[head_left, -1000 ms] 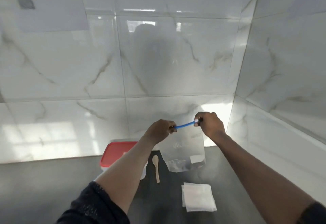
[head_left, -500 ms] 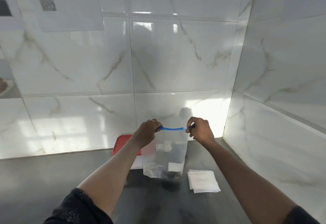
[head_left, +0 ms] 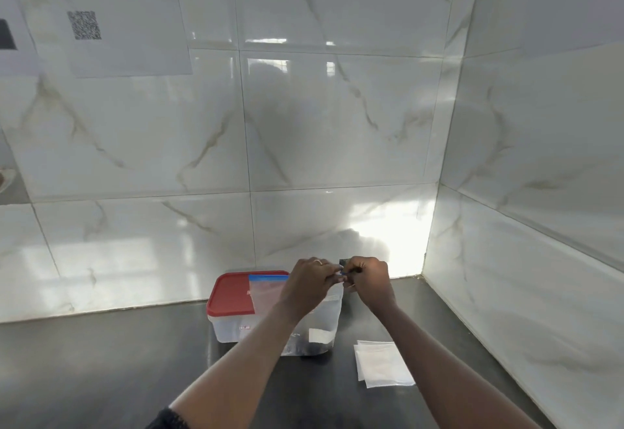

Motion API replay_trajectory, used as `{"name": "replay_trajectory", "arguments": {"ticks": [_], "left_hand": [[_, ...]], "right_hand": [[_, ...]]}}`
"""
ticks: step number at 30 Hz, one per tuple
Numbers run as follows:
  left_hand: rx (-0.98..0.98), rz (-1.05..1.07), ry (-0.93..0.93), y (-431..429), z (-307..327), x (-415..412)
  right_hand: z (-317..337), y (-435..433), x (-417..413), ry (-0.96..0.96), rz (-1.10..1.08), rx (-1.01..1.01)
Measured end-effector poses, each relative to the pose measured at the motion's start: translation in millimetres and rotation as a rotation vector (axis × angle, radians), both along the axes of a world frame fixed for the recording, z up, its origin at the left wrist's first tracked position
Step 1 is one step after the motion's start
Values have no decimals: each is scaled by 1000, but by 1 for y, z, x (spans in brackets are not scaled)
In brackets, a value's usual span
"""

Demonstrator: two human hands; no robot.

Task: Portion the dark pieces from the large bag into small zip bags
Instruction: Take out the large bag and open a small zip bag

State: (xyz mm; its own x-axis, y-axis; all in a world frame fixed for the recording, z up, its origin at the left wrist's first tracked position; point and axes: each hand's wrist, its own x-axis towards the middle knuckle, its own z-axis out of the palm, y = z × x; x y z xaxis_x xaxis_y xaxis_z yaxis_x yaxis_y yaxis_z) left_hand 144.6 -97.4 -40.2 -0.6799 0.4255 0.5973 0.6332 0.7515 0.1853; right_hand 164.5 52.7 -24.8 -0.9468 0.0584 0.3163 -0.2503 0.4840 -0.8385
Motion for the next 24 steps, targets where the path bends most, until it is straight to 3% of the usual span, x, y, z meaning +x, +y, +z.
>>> {"name": "replay_trajectory", "arguments": {"ticks": [7,10,16,24], "left_hand": [[-65,80,56,6,1,0],[-110,115,28,1,8,2],[44,172,-56,-44,9,4],[63,366,-88,-109,18,24]], "right_hand": [[-5,-3,-1,75,-25,167],[-7,-11,-2,46,-70,117],[-7,-14,-6,3,-152,81],[-5,-13,-6,-41,-182,-31]]}}
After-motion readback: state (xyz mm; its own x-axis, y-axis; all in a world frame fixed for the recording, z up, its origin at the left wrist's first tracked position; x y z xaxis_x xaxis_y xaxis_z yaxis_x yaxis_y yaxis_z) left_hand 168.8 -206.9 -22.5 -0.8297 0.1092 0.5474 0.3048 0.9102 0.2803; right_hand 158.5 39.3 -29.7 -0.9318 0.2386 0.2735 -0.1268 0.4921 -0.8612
